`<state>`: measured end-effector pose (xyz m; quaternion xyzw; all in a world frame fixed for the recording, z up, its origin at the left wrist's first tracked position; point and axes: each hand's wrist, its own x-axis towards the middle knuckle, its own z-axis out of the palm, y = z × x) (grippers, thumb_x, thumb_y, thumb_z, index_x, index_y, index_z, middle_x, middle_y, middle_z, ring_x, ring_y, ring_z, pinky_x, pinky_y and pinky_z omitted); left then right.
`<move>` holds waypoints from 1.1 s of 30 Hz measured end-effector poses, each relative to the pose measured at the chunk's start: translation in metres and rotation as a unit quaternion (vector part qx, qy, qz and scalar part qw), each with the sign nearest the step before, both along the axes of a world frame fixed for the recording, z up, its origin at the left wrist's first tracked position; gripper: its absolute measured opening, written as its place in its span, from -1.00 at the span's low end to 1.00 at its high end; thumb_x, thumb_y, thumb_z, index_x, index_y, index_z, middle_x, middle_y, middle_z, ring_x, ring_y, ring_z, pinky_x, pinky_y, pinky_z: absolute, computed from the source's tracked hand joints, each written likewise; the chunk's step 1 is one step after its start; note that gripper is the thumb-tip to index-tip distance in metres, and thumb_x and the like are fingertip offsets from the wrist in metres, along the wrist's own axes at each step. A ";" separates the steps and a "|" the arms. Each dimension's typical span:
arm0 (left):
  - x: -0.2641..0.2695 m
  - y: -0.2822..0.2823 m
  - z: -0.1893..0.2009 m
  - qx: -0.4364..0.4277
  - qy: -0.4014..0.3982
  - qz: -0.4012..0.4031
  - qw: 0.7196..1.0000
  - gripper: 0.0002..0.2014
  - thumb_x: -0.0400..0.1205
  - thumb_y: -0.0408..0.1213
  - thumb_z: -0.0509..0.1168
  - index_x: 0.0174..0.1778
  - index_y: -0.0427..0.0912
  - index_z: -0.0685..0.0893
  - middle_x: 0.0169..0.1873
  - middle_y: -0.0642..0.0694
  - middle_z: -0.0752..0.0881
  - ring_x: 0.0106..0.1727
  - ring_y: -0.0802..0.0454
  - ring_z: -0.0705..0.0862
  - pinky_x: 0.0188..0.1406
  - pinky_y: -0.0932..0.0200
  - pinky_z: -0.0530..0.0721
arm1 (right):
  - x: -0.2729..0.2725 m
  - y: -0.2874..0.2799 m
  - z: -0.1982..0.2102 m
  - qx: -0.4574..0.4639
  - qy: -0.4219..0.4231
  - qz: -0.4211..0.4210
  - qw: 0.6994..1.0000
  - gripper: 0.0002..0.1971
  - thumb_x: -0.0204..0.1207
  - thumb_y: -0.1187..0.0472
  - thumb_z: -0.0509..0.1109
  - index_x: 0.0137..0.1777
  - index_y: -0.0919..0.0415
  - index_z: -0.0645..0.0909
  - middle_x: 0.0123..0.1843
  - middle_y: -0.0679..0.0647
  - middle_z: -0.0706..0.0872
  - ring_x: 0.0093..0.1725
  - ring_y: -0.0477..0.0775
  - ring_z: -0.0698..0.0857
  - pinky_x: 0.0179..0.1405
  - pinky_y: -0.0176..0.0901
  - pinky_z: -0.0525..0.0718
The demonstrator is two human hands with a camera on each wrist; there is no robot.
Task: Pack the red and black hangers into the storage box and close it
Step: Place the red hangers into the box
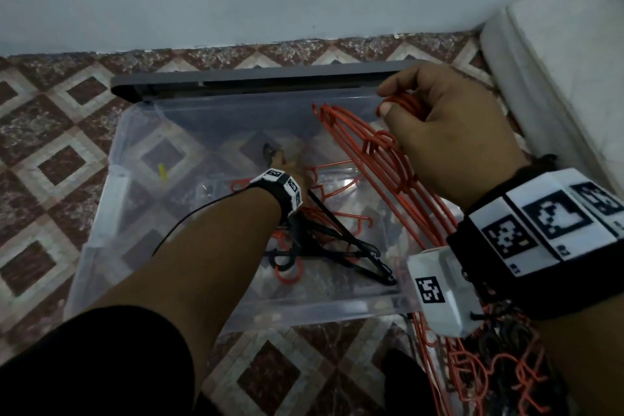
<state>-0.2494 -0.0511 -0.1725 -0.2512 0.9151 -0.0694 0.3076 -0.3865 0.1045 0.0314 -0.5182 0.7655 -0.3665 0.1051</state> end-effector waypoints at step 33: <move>0.073 -0.002 0.041 0.172 0.021 0.079 0.982 -0.71 0.74 -0.17 0.17 0.36 -0.09 0.61 0.02 -0.10 0.67 0.00 -0.10 0.62 -0.06 0.18 0.50 | 0.004 0.006 0.004 0.005 -0.031 0.019 0.999 -0.87 0.61 0.10 0.39 0.12 -0.07 0.67 -0.18 -0.20 0.72 -0.28 -0.26 0.68 -0.23 -0.33 0.63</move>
